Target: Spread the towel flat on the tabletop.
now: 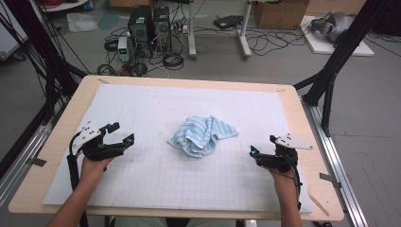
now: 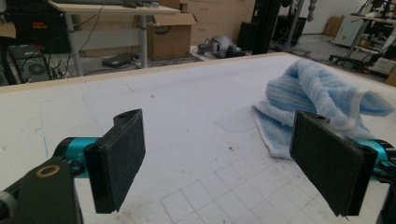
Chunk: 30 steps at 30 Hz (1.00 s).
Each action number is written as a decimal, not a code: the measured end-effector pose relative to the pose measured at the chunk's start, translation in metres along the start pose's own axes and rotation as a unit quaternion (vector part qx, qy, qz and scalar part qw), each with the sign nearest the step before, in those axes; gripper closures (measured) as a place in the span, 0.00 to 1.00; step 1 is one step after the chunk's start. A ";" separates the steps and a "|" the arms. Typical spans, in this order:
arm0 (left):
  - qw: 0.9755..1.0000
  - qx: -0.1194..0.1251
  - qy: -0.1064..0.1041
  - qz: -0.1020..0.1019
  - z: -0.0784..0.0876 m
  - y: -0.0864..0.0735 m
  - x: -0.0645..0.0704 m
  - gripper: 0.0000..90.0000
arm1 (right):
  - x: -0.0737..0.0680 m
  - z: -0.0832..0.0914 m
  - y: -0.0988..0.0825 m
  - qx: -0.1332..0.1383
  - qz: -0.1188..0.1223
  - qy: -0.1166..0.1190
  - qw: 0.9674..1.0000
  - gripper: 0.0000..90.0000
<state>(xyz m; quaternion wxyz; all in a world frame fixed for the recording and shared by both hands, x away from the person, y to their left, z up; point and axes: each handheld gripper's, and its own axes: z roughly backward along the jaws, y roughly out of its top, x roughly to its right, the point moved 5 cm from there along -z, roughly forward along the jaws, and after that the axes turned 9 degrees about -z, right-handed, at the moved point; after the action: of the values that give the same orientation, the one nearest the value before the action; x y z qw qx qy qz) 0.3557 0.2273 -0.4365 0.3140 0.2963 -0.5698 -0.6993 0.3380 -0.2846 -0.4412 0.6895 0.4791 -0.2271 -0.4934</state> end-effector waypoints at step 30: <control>1.000 -0.018 -0.017 -0.001 -0.023 0.014 0.012 0.20 | -0.002 -0.007 0.009 -0.015 0.012 0.030 0.999 0.12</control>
<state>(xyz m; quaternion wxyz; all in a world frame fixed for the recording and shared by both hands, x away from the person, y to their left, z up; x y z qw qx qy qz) 0.3670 0.2019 -0.4274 0.3089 0.2798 -0.5620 -0.7144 0.3466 -0.2790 -0.4353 0.7086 0.4807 -0.2049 -0.4742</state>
